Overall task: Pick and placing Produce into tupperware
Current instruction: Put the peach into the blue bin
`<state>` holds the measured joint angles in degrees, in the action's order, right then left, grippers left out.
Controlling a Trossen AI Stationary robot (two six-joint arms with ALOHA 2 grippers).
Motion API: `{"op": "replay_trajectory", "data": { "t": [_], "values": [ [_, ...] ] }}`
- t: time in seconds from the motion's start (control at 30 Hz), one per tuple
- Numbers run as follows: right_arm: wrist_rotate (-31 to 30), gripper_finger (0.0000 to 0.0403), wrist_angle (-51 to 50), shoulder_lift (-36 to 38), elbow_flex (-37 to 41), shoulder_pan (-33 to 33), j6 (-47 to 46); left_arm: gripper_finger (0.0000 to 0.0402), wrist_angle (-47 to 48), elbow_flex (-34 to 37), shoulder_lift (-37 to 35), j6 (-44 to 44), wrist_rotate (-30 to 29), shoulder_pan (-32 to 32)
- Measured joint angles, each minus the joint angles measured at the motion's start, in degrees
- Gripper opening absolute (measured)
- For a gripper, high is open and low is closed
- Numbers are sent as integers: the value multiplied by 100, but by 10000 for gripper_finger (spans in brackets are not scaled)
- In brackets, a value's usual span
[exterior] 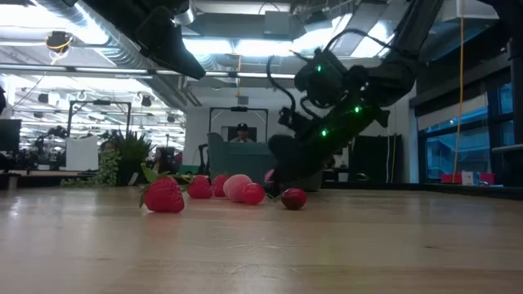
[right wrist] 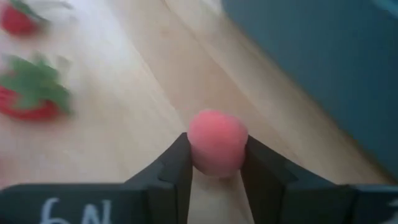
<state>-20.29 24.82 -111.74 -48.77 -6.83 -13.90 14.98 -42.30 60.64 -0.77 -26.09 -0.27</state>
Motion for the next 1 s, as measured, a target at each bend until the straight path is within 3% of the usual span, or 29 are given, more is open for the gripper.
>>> {"op": "replay_trajectory", "data": {
  "t": [0.33,0.6,1.0],
  "values": [
    [108,116,-78,1190,-81,107,399,245,1,0,0,-20,0,0],
    [116,114,-297,2212,-288,-163,1416,245,1,0,0,-18,2,-2],
    [590,115,-3752,2205,-2335,-1173,2088,245,6,0,0,25,-7,1]
  ]
}}
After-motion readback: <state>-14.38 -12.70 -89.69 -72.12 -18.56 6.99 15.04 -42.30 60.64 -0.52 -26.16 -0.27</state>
